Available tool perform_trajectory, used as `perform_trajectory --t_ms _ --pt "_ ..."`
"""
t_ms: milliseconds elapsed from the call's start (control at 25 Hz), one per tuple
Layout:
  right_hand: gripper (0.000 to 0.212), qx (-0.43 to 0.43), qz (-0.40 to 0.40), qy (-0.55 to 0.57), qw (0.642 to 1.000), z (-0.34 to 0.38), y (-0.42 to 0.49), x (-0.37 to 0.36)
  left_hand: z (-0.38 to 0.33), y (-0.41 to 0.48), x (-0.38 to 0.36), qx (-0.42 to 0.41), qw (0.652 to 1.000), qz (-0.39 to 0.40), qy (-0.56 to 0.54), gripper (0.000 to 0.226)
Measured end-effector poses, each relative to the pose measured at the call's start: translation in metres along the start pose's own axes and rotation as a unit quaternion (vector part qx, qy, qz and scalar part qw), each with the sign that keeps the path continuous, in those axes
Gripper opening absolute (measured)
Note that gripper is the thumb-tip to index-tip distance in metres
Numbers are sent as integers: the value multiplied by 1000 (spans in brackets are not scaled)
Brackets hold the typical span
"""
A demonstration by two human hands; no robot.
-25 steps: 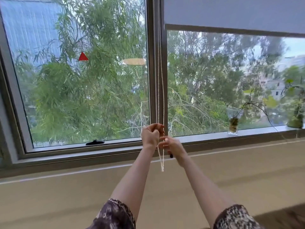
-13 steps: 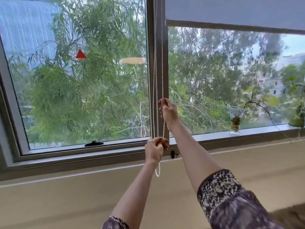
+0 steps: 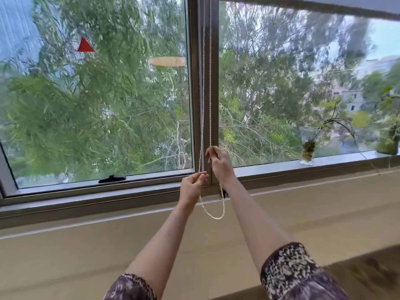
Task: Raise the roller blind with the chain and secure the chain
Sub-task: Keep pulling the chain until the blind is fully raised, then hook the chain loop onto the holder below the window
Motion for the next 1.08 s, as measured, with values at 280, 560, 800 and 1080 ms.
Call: perform_trajectory --t_ms 280,560,800,1080 --pt "26 -12 1 31 999 -60 42 3 8 55 -15 -17 998 -19 -49 23" --pt "24 -24 15 55 998 -105 95 14 60 107 -40 -22 1000 10 4 21" --pt "22 -21 107 125 986 -130 129 10 102 133 -64 -66 994 10 89 26" --pt "20 -17 119 130 984 -175 158 38 162 156 -49 -26 993 -41 110 11"
Point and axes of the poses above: each hand's wrist, its own y-axis towards the middle knuckle, its own x-axis out of the back of the hand, z = x × y, the point moved 5 cm from there along y, towards the middle knuckle, and after that the axes turned 5 degrees about z, right-handed, at the moved point
